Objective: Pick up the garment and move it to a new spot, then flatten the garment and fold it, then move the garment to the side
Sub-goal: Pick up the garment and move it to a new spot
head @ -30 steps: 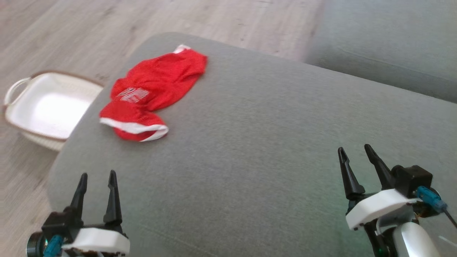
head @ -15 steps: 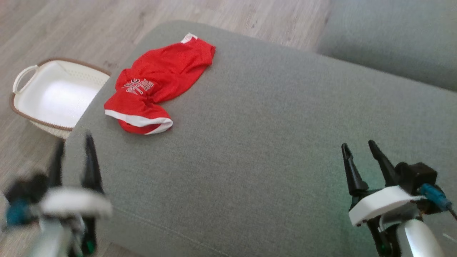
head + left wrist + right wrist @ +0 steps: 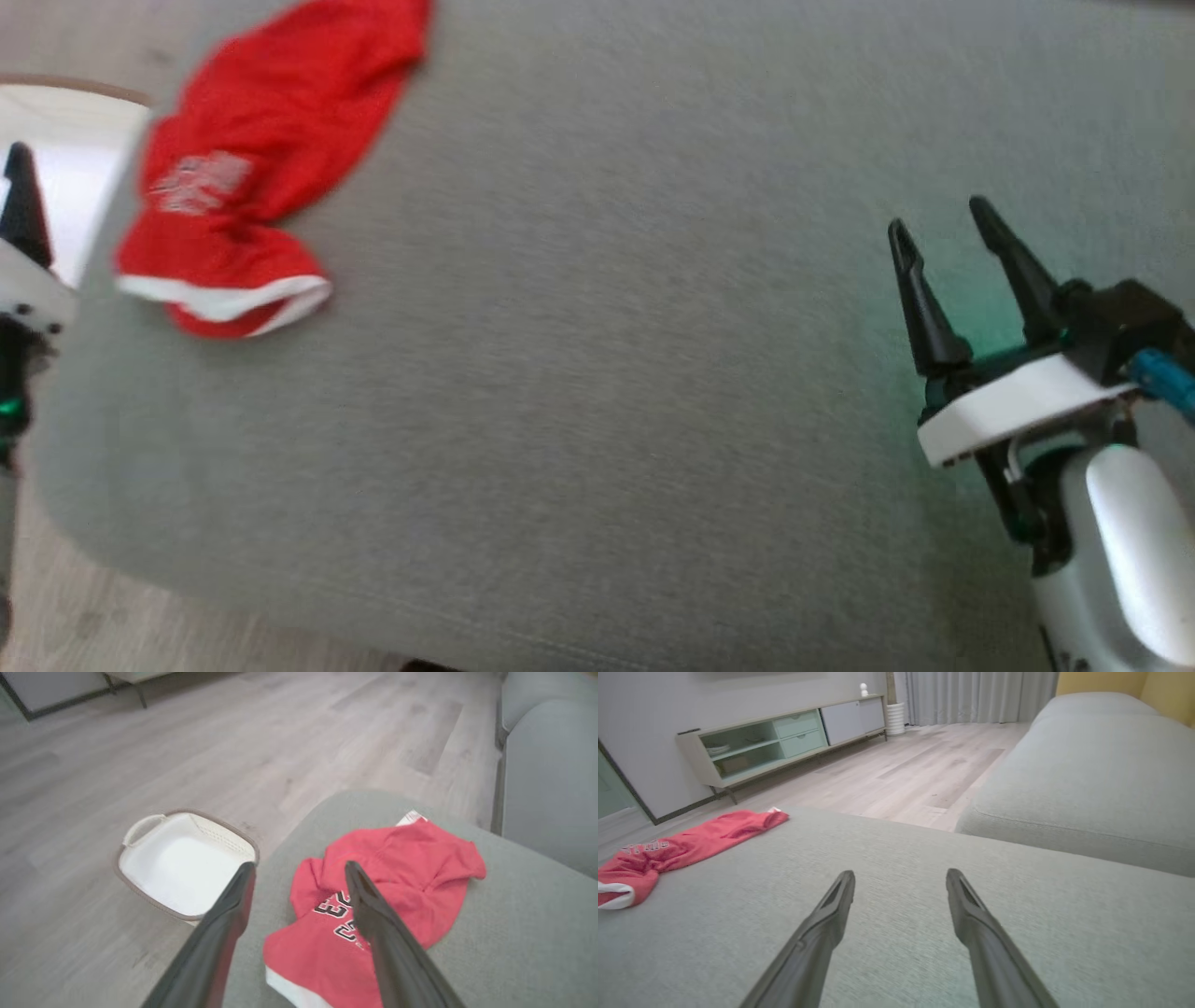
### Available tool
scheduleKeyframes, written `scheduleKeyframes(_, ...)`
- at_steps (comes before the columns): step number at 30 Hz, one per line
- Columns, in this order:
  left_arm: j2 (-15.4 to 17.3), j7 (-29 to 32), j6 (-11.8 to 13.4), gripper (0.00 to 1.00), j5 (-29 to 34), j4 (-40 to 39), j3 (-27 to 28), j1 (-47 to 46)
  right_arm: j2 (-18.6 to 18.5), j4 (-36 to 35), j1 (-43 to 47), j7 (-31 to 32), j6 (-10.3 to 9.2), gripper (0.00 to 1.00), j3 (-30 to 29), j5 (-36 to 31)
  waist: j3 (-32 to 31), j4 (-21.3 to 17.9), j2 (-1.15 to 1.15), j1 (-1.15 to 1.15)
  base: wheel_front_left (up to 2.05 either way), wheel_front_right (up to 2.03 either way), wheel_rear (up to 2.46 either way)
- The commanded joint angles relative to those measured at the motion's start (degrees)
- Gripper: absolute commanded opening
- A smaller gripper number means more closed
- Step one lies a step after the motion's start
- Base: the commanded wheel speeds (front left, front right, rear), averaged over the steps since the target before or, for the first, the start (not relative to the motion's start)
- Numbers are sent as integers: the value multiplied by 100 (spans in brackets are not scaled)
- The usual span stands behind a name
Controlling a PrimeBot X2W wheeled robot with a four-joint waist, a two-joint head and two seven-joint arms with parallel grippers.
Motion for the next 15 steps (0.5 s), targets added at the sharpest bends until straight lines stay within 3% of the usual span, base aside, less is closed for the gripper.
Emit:
scheduleKeyframes(1, 419, 237, -8, 100, -114, 43, 314, -297, -84, -311, -161, 21, 39, 100, 124, -54, 802, -747, 0, -2, 0, 0, 0)
scheduleKeyframes(6, 428, 897, 93, 100, -635, 557, 553, -323, -141, -559, -331, 33, 39, 100, 104, -117, 1226, -1200, 0, -2, 0, 0, 0)
scheduleKeyframes(13, 387, 2359, 736, 100, -1154, 1001, 595, 77, -115, -627, -362, -110, 39, 100, 102, -124, 1233, -1530, 0, -2, 0, 0, 0)
scheduleKeyframes(14, 397, 2569, 797, 40, -1212, 959, 580, 148, -98, -605, -345, -130, 39, 100, 99, -125, 1187, -1545, 0, -2, 0, 0, 0)
scheduleKeyframes(15, 445, 2628, 833, 0, -1231, 888, 605, 198, -81, -581, -326, -145, 39, 100, 93, -129, 1145, -1552, 0, -2, 0, 0, 0)
